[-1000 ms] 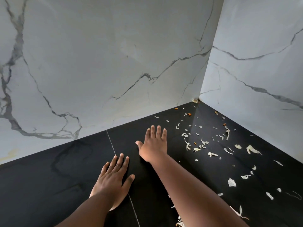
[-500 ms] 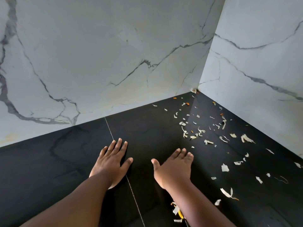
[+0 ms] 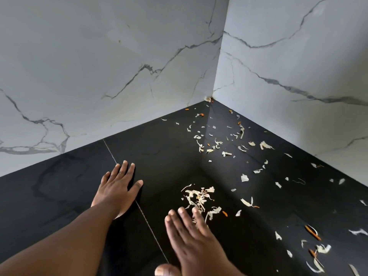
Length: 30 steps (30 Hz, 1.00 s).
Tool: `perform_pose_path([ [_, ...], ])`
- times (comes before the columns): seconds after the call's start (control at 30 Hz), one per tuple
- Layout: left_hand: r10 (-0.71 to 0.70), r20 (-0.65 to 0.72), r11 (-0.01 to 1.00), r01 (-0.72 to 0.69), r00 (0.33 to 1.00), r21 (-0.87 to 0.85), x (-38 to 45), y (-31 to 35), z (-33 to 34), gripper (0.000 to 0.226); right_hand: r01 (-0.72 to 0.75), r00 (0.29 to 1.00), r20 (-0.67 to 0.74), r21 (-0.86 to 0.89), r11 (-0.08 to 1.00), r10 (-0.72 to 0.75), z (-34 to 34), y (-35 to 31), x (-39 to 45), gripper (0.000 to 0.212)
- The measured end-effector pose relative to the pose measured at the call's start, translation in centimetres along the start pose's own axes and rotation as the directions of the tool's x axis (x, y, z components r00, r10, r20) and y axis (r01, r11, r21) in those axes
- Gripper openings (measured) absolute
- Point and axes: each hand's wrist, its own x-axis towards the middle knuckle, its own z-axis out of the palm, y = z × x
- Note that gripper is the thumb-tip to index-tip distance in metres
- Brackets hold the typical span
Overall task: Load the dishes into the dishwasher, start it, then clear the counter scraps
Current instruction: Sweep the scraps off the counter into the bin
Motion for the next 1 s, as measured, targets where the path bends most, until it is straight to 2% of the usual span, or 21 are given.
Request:
perform_pose_path([
  [0.07,0.002,0.005,1.0,-0.002,1.0,0.009,0.0,0.0,0.0,0.066,0.004,1.0,0.025,-0.05,0.999,-0.003,-0.9,2.0,-0.2,0.09],
  [0.2,0.009,-0.002,1.0,-0.009,1.0,0.012,0.0,0.2,-0.1,0.066,-0.03,0.999,-0.046,-0.075,0.997,0.027,-2.2,3.8,0.0,0.089],
  [0.3,0.013,-0.003,1.0,-0.013,1.0,0.0,-0.1,0.1,-0.2,0.067,-0.014,0.998,-0.054,-0.018,1.0,0.013,-2.4,1.5,1.1,0.084],
  [0.4,0.016,-0.012,1.0,-0.017,1.0,-0.018,-0.1,0.1,-0.1,0.066,0.035,0.999,0.016,-0.008,0.999,-0.035,-1.5,-0.9,3.5,0.075],
  [0.47,0.015,-0.018,1.0,-0.016,1.0,-0.024,0.0,0.1,-0.1,0.065,0.011,1.0,-0.013,0.005,1.0,-0.011,-1.2,-1.0,5.4,0.072],
  [0.5,0.019,-0.022,1.0,-0.019,1.0,-0.023,0.1,0.1,-0.1,0.064,-0.015,0.999,-0.047,0.033,0.999,0.016,-1.5,-0.7,6.3,0.072],
  [0.53,0.021,-0.023,1.0,-0.022,1.0,-0.02,0.2,0.1,-0.1,0.064,-0.049,0.999,-0.015,0.068,0.996,0.05,-2.2,-0.3,7.0,0.075],
  [0.6,0.02,-0.019,1.0,-0.021,1.0,-0.017,0.1,0.0,-0.1,0.064,-0.153,0.987,0.046,0.048,0.987,0.151,-3.0,0.4,8.3,0.093],
  [0.63,0.019,-0.014,1.0,-0.02,1.0,-0.012,0.1,-0.1,-0.1,0.064,-0.223,0.975,0.028,0.028,0.975,0.222,-3.2,0.8,8.6,0.101],
  [0.7,0.018,-0.002,1.0,-0.018,1.0,0.007,0.2,-0.1,0.0,0.065,-0.411,0.911,0.065,0.041,0.911,0.408,-3.7,1.0,9.1,0.112],
  [0.73,0.034,0.004,0.999,-0.034,0.999,0.035,0.3,-0.1,0.1,0.067,-0.473,0.881,0.037,0.06,0.879,0.471,-3.5,1.1,9.5,0.114],
  [0.77,0.076,0.002,0.994,-0.076,0.997,0.076,0.7,-0.1,0.2,0.071,-0.491,0.867,-0.05,0.089,0.867,0.496,-3.3,1.3,10.2,0.111],
  [0.83,0.208,0.029,0.97,-0.21,0.978,0.124,1.6,-0.2,0.3,0.081,-0.456,0.865,-0.141,0.181,0.871,0.482,-3.9,1.9,11.3,0.098],
  [0.9,0.271,0.074,0.954,-0.278,0.96,0.11,3.0,-0.5,0.2,0.089,-0.4,0.895,-0.141,0.168,0.901,0.423,-5.1,3.7,13.4,0.099],
  [0.93,0.281,0.08,0.952,-0.288,0.956,0.104,3.7,-0.6,0.1,0.096,-0.391,0.915,-0.034,0.17,0.905,0.402,-5.5,4.9,14.6,0.101],
  [1.0,0.284,0.086,0.951,-0.292,0.955,0.1,4.1,-0.5,-0.2,0.103,-0.361,0.93,-0.02,0.111,0.926,0.366,-6.3,8.1,17.5,0.094],
])
